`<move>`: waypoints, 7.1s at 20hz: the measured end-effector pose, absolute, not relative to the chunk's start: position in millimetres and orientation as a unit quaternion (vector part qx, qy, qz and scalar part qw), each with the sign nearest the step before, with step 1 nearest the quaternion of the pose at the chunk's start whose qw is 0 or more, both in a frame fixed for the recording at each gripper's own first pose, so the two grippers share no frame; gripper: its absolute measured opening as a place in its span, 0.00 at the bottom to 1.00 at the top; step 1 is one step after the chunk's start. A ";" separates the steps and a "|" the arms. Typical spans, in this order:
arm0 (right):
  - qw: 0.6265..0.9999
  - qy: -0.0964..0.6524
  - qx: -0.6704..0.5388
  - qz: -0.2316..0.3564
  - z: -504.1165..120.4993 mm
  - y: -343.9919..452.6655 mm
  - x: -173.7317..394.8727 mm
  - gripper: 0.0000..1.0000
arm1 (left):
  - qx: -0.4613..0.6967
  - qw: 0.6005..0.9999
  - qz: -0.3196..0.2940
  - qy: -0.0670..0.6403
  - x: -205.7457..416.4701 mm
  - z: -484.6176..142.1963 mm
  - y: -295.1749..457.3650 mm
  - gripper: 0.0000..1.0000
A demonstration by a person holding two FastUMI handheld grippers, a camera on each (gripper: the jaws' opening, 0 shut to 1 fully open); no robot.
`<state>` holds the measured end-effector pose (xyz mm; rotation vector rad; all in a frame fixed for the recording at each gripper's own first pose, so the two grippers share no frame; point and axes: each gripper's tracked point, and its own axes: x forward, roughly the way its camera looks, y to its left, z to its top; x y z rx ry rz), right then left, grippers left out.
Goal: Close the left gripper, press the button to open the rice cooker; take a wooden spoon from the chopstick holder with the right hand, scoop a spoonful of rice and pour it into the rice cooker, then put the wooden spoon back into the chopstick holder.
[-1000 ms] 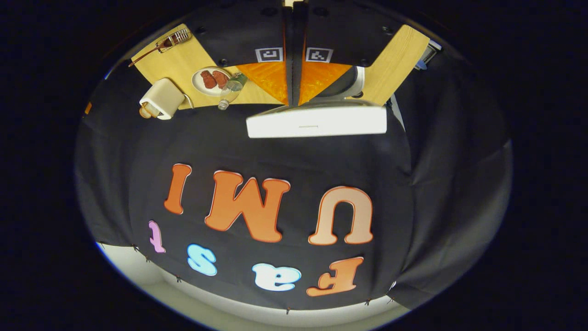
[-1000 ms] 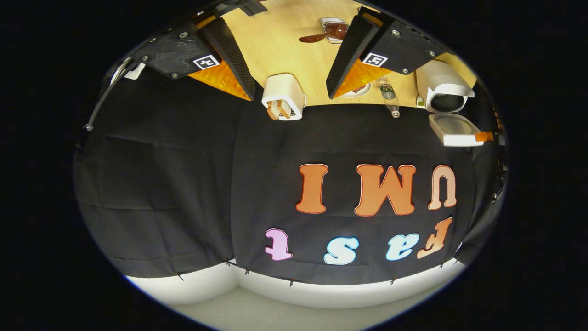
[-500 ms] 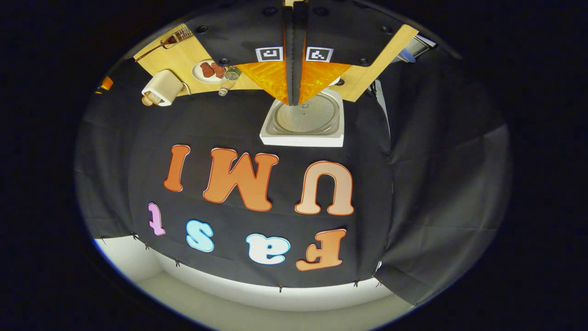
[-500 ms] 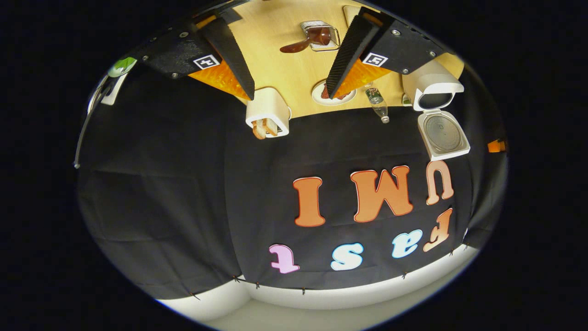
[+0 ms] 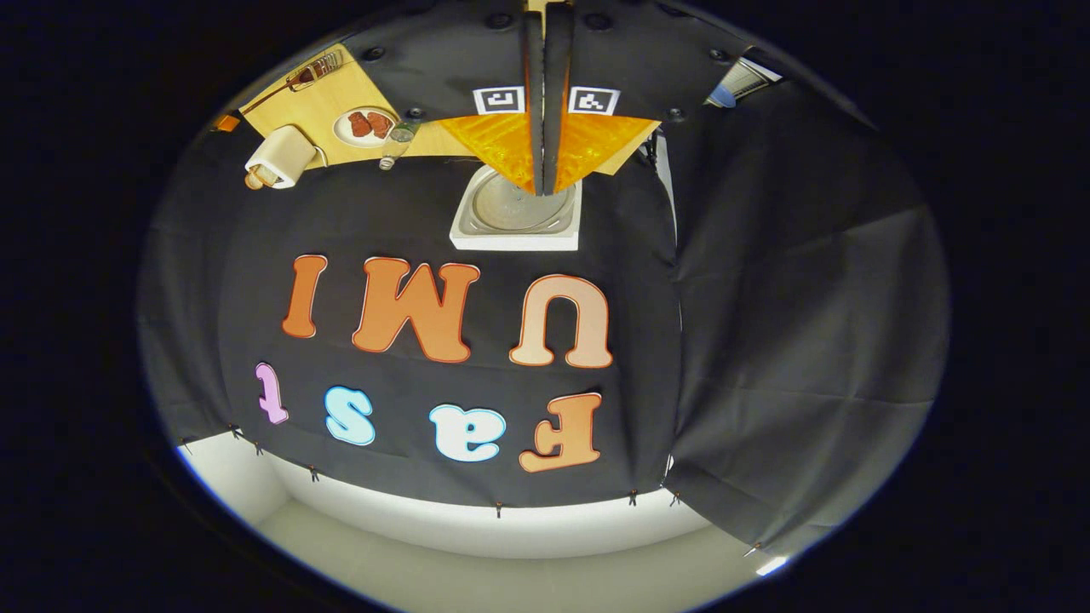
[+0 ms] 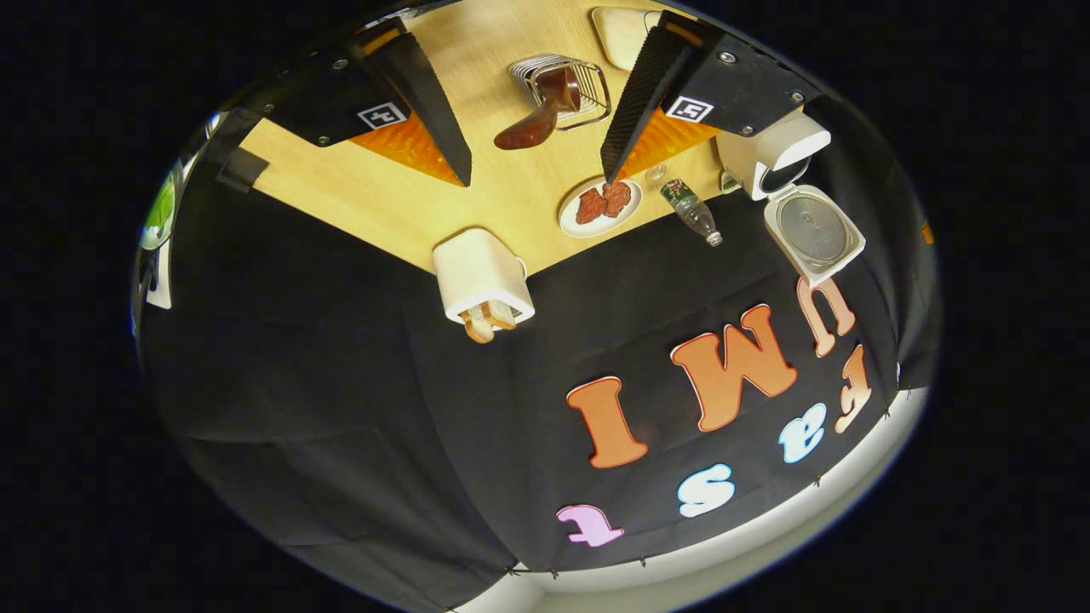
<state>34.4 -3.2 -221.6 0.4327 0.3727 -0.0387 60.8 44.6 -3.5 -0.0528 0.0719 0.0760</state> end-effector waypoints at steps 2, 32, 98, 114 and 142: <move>0.955 0.198 0.222 -0.014 -234.8 2.9 34.7 0.95 | -0.030 0.998 0.047 0.032 53.4 -2.0 53.0 0.05; 0.958 0.183 0.222 0.016 -190.4 43.9 47.1 0.03 | -0.030 0.996 0.082 0.008 5.5 4.0 92.7 1.00; 0.711 0.307 0.631 0.043 -258.9 189.6 -51.8 0.04 | -0.020 0.999 0.033 0.021 11.1 -11.9 97.8 1.00; 0.678 0.280 0.674 0.093 -158.7 195.5 -8.9 0.03 | -0.017 0.999 0.034 0.022 12.3 -13.8 89.6 1.00; 0.806 0.204 0.527 0.174 -13.3 372.7 181.8 0.02 | -0.026 0.998 0.033 0.056 29.4 -54.1 113.5 1.00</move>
